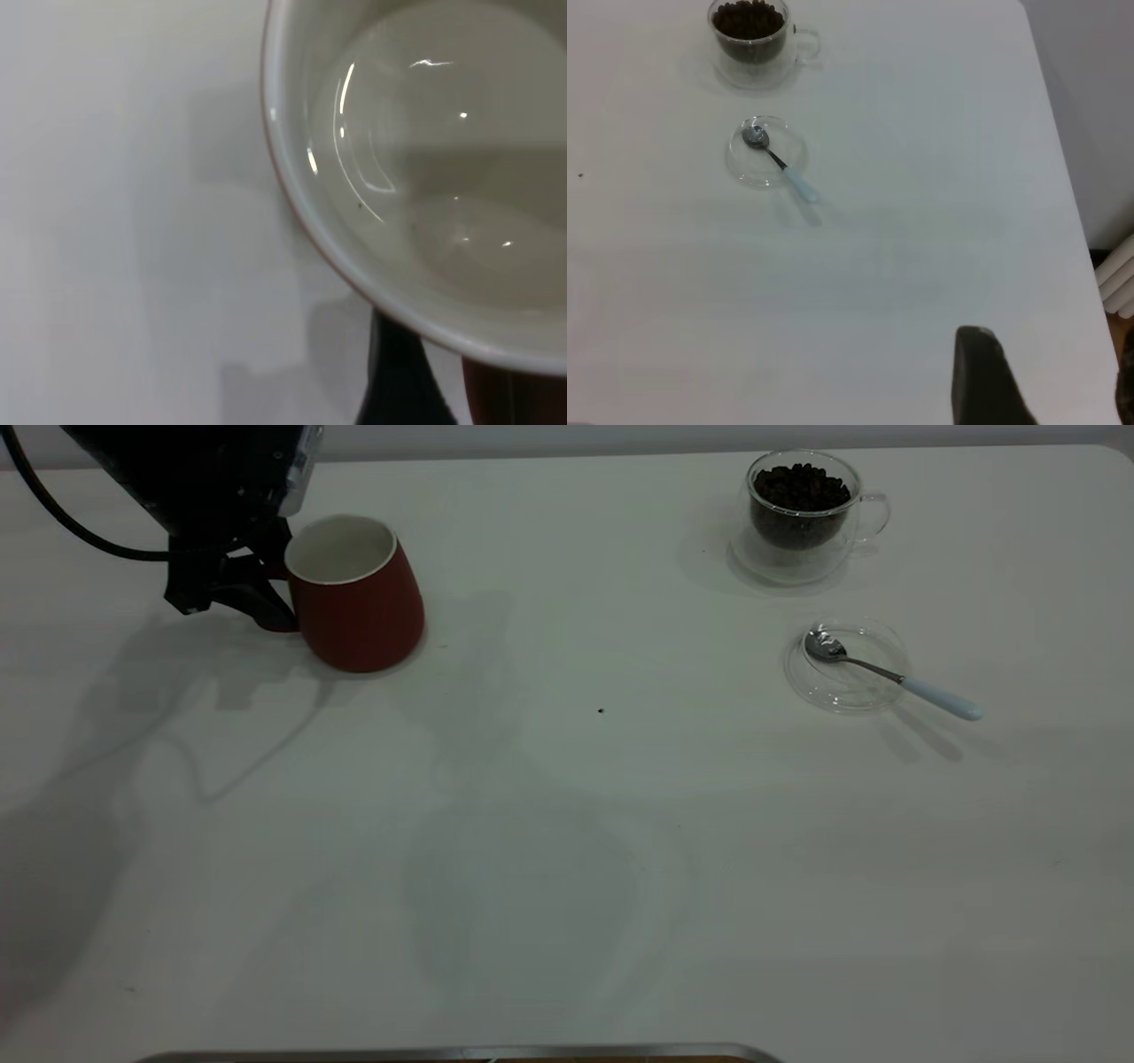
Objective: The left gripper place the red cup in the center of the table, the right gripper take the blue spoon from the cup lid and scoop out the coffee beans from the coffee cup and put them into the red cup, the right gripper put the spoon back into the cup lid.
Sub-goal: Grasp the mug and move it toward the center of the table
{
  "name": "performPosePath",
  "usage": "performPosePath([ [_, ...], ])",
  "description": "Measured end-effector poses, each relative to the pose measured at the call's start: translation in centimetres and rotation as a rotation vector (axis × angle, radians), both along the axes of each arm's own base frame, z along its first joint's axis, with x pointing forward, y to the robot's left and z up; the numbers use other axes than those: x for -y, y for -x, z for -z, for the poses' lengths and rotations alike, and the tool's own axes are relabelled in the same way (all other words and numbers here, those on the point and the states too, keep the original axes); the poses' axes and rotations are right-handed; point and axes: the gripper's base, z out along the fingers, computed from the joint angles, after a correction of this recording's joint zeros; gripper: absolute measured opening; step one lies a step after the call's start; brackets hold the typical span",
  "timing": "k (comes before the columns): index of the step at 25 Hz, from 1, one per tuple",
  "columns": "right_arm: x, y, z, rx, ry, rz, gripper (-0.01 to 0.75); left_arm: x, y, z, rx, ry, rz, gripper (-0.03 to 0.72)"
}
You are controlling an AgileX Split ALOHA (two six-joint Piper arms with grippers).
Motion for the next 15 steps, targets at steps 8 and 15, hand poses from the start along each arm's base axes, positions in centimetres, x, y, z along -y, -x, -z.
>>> performPosePath([
  [8,0.0,0.0,0.0,0.0,0.0,0.0,0.398,2.0,0.4,0.0,-0.004,0.014,0.065,0.516],
  [15,0.0,0.0,0.0,0.0,0.0,0.0,0.398,4.5,0.8,0.0,-0.009,0.034,0.102,0.516],
])
